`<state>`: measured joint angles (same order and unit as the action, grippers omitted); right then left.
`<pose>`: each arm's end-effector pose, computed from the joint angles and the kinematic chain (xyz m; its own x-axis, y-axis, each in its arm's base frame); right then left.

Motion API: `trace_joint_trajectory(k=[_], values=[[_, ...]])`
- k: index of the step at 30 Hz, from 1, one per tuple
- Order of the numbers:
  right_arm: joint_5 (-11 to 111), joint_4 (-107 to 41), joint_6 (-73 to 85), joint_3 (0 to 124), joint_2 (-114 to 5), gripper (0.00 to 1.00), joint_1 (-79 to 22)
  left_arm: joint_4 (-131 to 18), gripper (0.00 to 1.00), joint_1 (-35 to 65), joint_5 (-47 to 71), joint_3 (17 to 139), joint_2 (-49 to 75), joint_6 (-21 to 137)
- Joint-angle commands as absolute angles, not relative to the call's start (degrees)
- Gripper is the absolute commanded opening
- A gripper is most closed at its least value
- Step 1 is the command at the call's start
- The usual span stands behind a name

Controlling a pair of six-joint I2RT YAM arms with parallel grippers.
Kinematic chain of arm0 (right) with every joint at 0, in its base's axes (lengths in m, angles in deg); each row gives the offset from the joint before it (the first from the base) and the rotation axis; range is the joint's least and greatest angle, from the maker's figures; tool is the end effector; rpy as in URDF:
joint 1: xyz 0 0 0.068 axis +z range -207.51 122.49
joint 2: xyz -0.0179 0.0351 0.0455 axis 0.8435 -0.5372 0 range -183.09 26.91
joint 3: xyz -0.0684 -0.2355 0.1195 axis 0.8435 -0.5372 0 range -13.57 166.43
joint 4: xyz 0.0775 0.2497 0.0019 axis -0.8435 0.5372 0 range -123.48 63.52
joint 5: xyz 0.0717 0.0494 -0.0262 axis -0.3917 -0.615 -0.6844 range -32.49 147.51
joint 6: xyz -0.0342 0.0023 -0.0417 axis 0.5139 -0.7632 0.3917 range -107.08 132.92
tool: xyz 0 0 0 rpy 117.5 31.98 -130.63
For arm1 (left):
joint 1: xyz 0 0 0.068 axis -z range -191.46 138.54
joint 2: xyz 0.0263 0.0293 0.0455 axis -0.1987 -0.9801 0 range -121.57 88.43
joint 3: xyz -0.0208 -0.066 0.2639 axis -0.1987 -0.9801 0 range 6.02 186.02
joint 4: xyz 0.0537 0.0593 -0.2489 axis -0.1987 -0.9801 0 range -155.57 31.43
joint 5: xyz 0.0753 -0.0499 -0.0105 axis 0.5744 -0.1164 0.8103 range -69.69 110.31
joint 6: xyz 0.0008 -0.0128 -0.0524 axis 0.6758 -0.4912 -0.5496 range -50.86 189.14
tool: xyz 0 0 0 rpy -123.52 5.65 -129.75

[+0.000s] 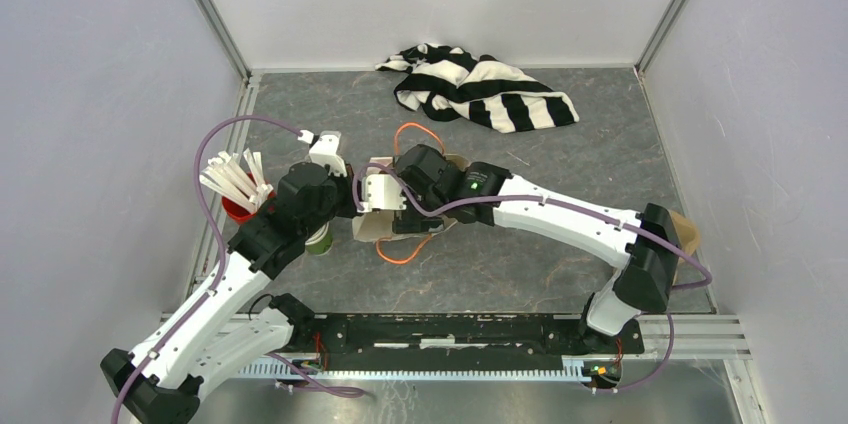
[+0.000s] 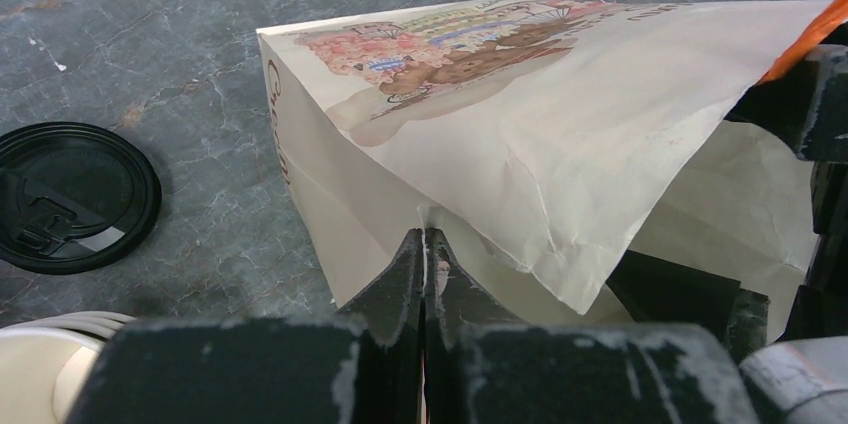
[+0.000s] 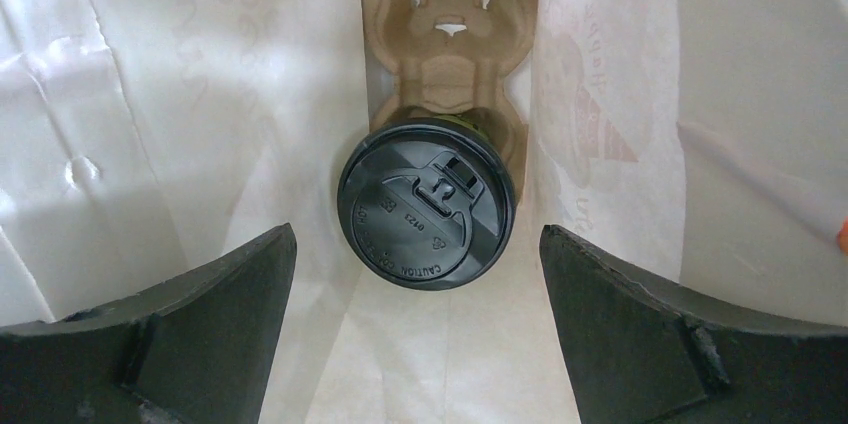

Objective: Pack the takeout coffee

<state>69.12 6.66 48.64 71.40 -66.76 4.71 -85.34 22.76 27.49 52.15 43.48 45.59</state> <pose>0.1741 0.3150 0.3173 0.1851 -0.8757 -0.4459 -0.8583 0.0769 -0.5074 0.1475 -0.0950 0.3179 -0.5131 -0.1303 -0.8484 0.2835 0.9072 -0.3108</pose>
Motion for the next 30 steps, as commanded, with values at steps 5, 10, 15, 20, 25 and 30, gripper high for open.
trace_joint_trajectory(k=[5,10,15,20,25,30], values=[[74.63,4.79,42.74,71.58,-62.96,0.98,5.24,-86.84,0.02,22.94,27.13,54.44,43.2,43.45],[73.2,4.24,39.37,71.86,-61.72,0.98,5.24,-87.54,0.02,22.96,27.05,55.25,43.23,43.56],[75.82,3.04,33.23,71.58,-60.3,0.98,5.24,-88.41,0.02,22.91,27.12,56.3,42.76,43.11],[76.37,6.65,29.04,76.46,-61.3,0.98,6.13,-90.84,0.02,22.87,28.32,59.25,40.59,42.05],[76.93,10.91,26.32,80.09,-61.98,0.98,6.61,-93.37,0.02,22.87,29.28,62.81,37.57,40.76],[77.53,15.08,24.53,83.04,-62.09,0.98,6.6,-93.59,0.02,22.95,29.71,63.71,36.34,39.76]])
